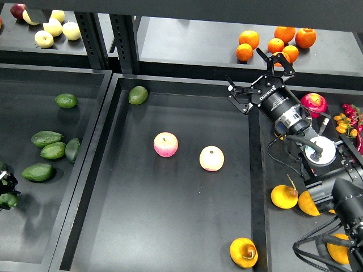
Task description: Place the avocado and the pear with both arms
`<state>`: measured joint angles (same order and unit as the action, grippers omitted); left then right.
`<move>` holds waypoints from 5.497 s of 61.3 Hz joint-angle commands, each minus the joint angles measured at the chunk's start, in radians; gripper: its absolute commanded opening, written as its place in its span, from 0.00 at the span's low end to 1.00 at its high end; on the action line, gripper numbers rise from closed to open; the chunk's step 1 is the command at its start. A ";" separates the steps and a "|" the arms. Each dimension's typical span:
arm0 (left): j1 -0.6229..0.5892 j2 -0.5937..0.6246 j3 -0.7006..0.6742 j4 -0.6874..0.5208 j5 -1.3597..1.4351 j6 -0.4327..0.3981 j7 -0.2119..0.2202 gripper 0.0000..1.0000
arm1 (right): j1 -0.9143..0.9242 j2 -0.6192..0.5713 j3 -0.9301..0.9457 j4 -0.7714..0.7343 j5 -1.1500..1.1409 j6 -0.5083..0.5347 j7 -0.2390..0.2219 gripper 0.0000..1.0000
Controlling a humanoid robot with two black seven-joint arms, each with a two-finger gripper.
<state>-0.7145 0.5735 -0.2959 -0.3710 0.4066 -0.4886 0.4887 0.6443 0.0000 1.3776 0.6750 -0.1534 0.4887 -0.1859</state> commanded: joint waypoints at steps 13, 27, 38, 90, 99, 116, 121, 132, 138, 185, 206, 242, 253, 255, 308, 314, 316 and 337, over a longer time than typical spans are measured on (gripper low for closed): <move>0.006 -0.009 0.008 -0.002 0.000 0.000 0.000 0.38 | 0.000 0.000 0.000 0.000 0.000 0.000 0.000 1.00; 0.007 -0.015 0.006 -0.003 -0.002 0.000 0.000 0.57 | -0.002 0.000 0.000 0.000 0.000 0.000 -0.001 1.00; 0.007 -0.017 -0.002 -0.003 -0.002 0.000 0.000 0.66 | -0.002 0.000 0.000 0.000 0.000 0.000 -0.001 1.00; -0.023 -0.113 -0.399 -0.042 -0.003 0.000 0.000 0.82 | -0.002 0.000 0.000 -0.011 0.000 0.000 -0.001 1.00; -0.046 -0.168 -0.500 -0.045 -0.005 0.000 0.000 0.88 | -0.002 0.000 -0.002 -0.015 0.000 0.000 -0.001 1.00; -0.030 -0.277 -0.684 -0.144 -0.069 0.000 0.000 0.90 | -0.003 0.000 0.000 -0.017 0.000 0.000 0.000 1.00; -0.016 -0.285 -0.707 -0.181 -0.104 0.000 0.000 0.90 | -0.002 0.000 0.000 -0.018 -0.002 0.000 0.000 1.00; -0.011 -0.285 -0.724 -0.189 -0.193 0.000 0.000 0.90 | -0.002 0.000 0.000 -0.015 0.000 0.000 0.000 1.00; -0.011 -0.288 -0.749 -0.195 -0.247 0.000 0.000 0.91 | -0.003 0.000 0.000 -0.015 -0.002 0.000 0.000 1.00; 0.041 -0.573 -1.100 -0.286 -0.287 0.000 -0.052 0.93 | -0.003 0.000 -0.002 -0.015 -0.012 0.000 -0.001 1.00; 0.061 -0.573 -1.184 -0.286 -0.344 0.000 -0.055 0.93 | -0.002 0.000 -0.003 -0.011 -0.012 0.000 -0.001 1.00; 0.101 -0.573 -1.177 -0.293 -0.425 0.000 -0.119 0.99 | 0.008 0.000 -0.103 0.014 -0.012 0.000 -0.115 0.98; 0.124 -0.573 -1.177 -0.307 -0.427 0.000 -0.121 0.99 | 0.012 0.000 -0.296 0.123 0.005 0.000 -0.181 0.95; 0.128 -0.573 -1.177 -0.305 -0.427 0.000 -0.121 0.99 | 0.012 0.000 -0.333 0.147 0.008 0.000 -0.196 0.95; 0.144 -0.573 -1.177 -0.319 -0.425 0.000 -0.121 0.99 | 0.106 -0.610 -0.968 0.500 0.281 0.000 -0.303 0.96; 0.144 -0.573 -1.177 -0.319 -0.426 0.000 -0.121 0.99 | 0.106 -0.640 -1.032 0.500 0.272 0.000 -0.303 0.96; 0.145 -0.573 -1.177 -0.319 -0.425 0.000 -0.121 0.99 | 0.106 -0.646 -1.051 0.500 0.262 0.000 -0.303 0.97; 0.159 -0.573 -1.180 -0.328 -0.427 0.000 -0.122 0.99 | 0.095 -0.678 -1.201 0.443 0.022 0.000 -0.303 0.99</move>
<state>-0.5586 0.0000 -1.4753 -0.6925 -0.0193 -0.4887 0.3669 0.7431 -0.6761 0.2159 1.1420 -0.0703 0.4887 -0.4888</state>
